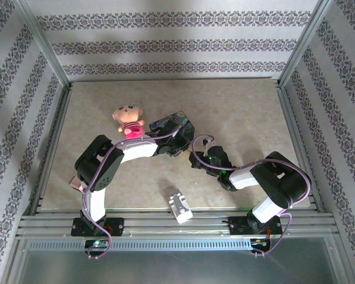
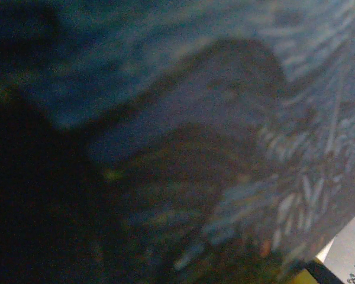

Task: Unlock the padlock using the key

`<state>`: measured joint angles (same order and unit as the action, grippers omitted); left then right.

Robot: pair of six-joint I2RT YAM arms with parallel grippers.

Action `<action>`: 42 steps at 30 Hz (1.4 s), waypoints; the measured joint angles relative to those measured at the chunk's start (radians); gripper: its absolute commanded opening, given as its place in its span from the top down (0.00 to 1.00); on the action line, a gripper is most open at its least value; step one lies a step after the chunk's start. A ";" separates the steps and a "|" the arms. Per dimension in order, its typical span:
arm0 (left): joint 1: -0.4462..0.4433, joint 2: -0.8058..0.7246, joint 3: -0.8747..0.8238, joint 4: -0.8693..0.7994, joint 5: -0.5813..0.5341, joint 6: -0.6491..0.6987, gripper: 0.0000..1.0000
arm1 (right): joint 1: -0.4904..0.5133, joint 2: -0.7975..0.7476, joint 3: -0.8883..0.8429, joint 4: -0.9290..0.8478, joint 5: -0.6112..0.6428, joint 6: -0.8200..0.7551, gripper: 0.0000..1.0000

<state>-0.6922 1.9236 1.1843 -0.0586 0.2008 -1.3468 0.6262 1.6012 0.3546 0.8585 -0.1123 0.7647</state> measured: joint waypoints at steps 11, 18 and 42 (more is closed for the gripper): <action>0.000 0.009 0.012 -0.002 0.000 0.005 1.00 | -0.002 0.012 0.000 0.014 0.001 0.000 1.00; 0.001 0.010 0.012 -0.002 0.000 0.006 1.00 | -0.003 0.029 0.011 0.018 -0.002 0.000 1.00; 0.001 0.010 0.003 0.026 0.001 0.003 1.00 | -0.035 0.046 0.009 0.055 -0.064 -0.008 1.00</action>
<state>-0.6914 1.9331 1.1877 -0.0322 0.2016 -1.3437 0.5907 1.6470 0.3637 0.9134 -0.1768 0.7563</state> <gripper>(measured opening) 0.296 0.042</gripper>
